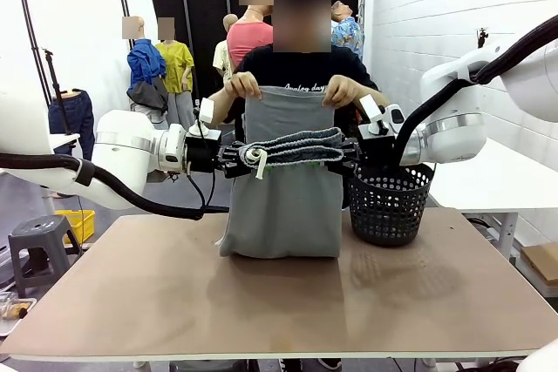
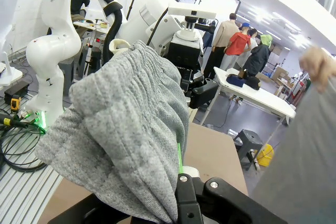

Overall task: Fold the training pants.
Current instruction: Release the ends of the Training pants and then grab the overlapped ends.

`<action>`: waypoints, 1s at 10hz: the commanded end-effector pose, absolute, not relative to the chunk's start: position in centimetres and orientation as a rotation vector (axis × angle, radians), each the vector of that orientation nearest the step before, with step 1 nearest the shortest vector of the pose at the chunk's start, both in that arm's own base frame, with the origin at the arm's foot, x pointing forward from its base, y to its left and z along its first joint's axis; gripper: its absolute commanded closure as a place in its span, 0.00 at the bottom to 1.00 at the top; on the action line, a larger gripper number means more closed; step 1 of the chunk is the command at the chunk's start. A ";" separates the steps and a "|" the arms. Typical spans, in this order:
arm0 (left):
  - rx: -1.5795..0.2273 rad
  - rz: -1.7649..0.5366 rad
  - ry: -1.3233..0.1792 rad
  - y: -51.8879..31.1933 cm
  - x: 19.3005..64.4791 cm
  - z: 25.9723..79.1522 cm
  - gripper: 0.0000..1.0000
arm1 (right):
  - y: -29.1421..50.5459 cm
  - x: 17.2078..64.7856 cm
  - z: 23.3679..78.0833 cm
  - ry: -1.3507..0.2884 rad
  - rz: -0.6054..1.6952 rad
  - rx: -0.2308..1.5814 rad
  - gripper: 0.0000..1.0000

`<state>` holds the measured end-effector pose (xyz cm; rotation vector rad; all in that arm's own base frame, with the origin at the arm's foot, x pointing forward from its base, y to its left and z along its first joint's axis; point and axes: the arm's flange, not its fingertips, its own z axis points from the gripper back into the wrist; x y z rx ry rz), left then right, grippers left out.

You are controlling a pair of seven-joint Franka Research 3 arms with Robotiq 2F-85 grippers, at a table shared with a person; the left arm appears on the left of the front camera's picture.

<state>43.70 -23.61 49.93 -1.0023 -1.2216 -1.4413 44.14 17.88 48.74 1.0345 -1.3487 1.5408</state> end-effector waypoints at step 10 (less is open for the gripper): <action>-0.994 -1.443 -1.232 -23.7 43.5 50.3 1.00 | 17.9 44.0 48.8 -1.348 1.543 1.037 1.00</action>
